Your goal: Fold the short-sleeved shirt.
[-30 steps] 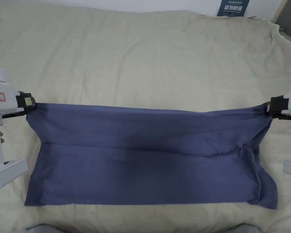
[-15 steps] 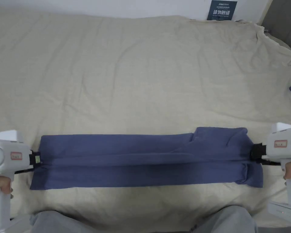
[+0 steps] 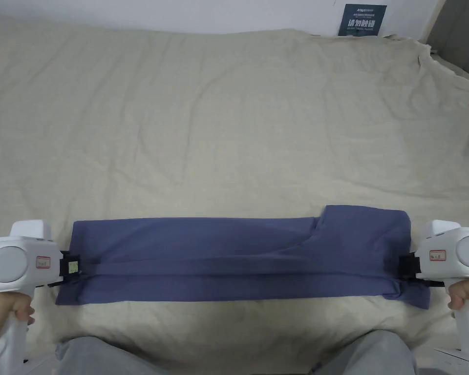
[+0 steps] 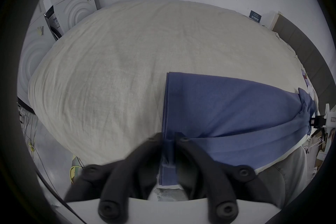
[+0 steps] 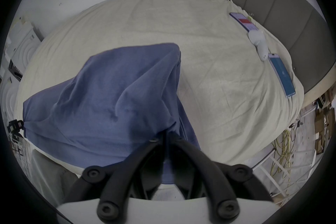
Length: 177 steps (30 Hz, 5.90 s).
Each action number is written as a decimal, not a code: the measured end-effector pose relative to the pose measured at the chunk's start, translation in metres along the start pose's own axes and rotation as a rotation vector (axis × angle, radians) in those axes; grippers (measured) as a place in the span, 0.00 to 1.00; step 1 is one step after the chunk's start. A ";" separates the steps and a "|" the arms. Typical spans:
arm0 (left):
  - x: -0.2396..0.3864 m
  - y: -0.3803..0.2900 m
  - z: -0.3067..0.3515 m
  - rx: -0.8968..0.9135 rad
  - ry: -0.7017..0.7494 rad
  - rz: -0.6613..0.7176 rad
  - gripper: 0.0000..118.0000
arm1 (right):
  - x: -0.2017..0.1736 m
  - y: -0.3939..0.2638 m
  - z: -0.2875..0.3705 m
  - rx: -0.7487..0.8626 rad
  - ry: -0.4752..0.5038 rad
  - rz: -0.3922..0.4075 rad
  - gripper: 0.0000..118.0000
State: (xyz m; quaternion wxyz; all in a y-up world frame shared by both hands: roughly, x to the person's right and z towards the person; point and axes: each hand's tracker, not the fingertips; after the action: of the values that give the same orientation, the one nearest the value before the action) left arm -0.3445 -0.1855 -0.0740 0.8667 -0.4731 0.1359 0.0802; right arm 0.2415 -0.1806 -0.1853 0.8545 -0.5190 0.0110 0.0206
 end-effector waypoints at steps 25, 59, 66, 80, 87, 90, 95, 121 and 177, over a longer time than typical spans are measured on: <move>0.083 0.036 0.128 0.718 -0.028 -0.065 0.57 | -0.045 0.011 0.162 0.885 0.082 0.009 0.94; 0.056 0.048 0.114 0.499 -0.369 0.147 0.38 | -0.073 -0.012 0.146 0.892 0.083 0.027 0.00; -0.010 0.063 0.077 0.202 -0.562 0.241 0.98 | -0.070 -0.009 0.145 0.876 0.068 0.022 0.00; -0.082 0.040 -0.026 -0.159 -0.672 0.343 1.00 | -0.081 -0.005 0.130 0.799 0.006 -0.002 0.00; -0.078 0.035 -0.058 -0.273 -0.738 0.336 0.98 | -0.076 -0.007 0.126 0.762 -0.034 -0.004 0.00; -0.074 0.035 -0.063 -0.258 -0.769 0.316 0.98 | -0.075 -0.006 0.125 0.752 -0.050 -0.013 0.00; -0.076 0.037 -0.067 -0.241 -0.813 0.362 0.98 | -0.074 -0.005 0.124 0.746 -0.058 -0.002 0.00; 0.009 0.073 0.073 -0.047 -0.431 0.208 0.03 | -0.063 -0.002 0.137 0.791 0.005 -0.011 0.00; 0.269 -0.012 -0.021 0.100 -0.331 -0.233 0.00 | -0.001 -0.024 0.144 0.801 0.004 -0.112 0.00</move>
State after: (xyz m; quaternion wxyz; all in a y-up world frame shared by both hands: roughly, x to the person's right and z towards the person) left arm -0.0894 -0.2069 -0.1592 0.9031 -0.4223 -0.0600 0.0493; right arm 0.2414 -0.0638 -0.0975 0.9889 -0.1448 -0.0082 -0.0329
